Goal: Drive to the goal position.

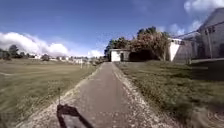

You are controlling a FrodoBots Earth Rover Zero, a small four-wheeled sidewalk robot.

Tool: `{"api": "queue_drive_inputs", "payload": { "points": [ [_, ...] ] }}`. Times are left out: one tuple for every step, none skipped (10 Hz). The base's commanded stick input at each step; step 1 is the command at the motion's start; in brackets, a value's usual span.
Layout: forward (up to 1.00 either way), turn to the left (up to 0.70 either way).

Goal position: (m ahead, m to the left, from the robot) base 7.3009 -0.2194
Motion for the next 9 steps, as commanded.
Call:
{"api": "queue_drive_inputs", "payload": {
  "points": [
    [1.00, 0.10],
    [1.00, 0.18],
    [1.00, 0.07],
    [1.00, 0.02],
    [1.00, 0.00],
    [1.00, 0.00],
    [1.00, 0.00],
    [1.00, 0.00],
    [1.00, 0.00]
  ]
}}
